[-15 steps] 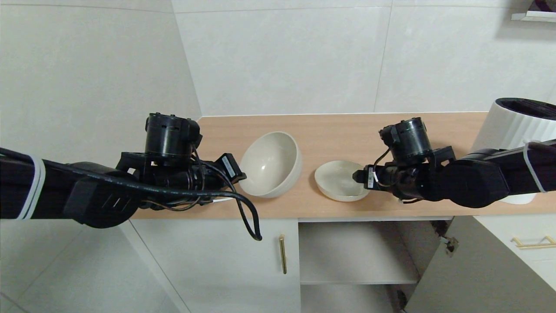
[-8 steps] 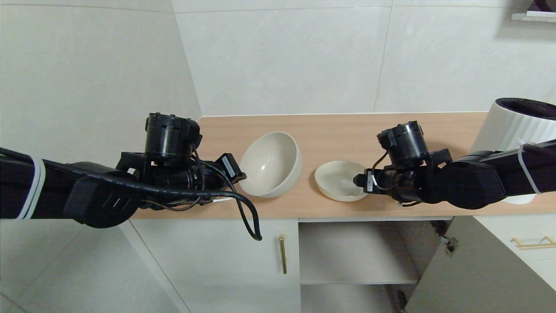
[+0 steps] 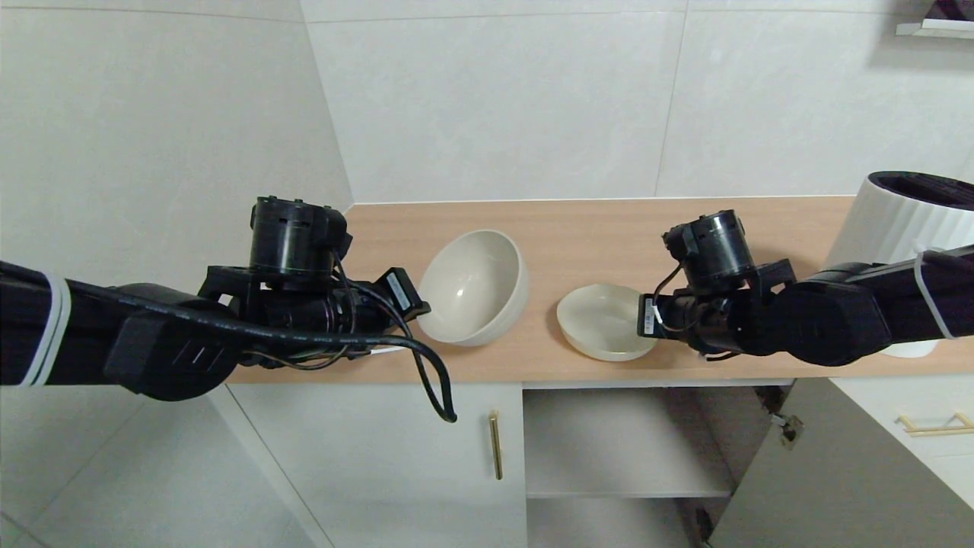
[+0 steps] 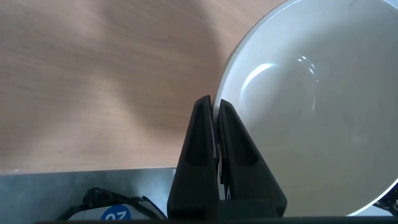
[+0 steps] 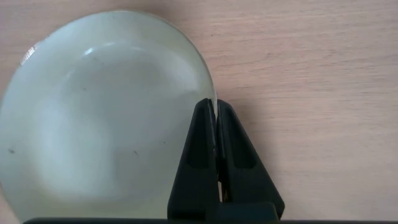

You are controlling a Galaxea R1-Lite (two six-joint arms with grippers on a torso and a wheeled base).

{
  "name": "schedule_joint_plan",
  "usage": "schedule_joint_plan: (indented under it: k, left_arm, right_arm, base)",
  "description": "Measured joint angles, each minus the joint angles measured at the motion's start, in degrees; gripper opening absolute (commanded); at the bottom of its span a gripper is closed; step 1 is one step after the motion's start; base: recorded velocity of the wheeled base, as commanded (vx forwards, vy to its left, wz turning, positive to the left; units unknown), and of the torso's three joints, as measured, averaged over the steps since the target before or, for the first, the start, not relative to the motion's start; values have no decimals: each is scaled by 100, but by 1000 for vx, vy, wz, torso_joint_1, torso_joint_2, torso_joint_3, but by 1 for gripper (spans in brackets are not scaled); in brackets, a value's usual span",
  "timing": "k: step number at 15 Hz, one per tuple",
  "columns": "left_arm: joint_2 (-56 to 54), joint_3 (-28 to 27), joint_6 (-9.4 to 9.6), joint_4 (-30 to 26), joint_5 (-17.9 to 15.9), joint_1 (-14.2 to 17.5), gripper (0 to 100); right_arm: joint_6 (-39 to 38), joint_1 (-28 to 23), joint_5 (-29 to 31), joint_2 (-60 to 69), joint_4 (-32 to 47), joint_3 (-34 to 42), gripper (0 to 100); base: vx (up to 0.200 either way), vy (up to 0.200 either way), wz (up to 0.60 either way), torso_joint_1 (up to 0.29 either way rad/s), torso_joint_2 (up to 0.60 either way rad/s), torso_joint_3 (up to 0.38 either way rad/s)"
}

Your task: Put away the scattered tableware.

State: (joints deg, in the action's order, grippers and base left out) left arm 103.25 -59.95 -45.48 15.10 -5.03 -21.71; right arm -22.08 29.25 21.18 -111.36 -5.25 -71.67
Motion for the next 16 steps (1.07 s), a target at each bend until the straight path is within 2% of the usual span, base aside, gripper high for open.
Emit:
schedule_joint_plan:
  k: [2,4,8,9,11,13,14,16]
  left_arm:
    - [-144,85,73,-5,-21,0,0]
    - [-336,222,317,-123,-24,0,0]
    - [-973,712,728,-386,-32,-2,0]
    - [-1152,885,897,-507,-32,-2,0]
    - [-1519,1221,1418,-859,-32,-24,0]
    - [-1838,1506,1822,-1198,-33,-119,0]
    - [-1954,1627,1938,-1336,-32,-182,0]
    - [-2074,1720,1968,-1363,-32,-282,0]
  right_arm:
    - [0,0,-10,179,74,144,0]
    - [2,0,-88,472,349,367,0]
    - [2,33,-1119,1374,1172,780,0]
    - [0,71,-1256,1595,1324,880,0]
    - [-4,146,-1354,1947,1379,1193,0]
    - [-1,189,-1370,2137,1379,1423,0]
    - [0,247,-1370,2178,1384,1499,0]
    - [2,336,-1368,2192,1379,1563,0]
  base:
    - [0,0,0,0,0,0]
    - [0,0,0,0,0,0]
    - [0,0,0,0,0,0]
    - [0,0,0,0,0,0]
    - [0,0,0,0,0,0]
    - [0,0,0,0,0,0]
    - [0,0,0,0,0,0]
    - [0,0,0,0,0,0]
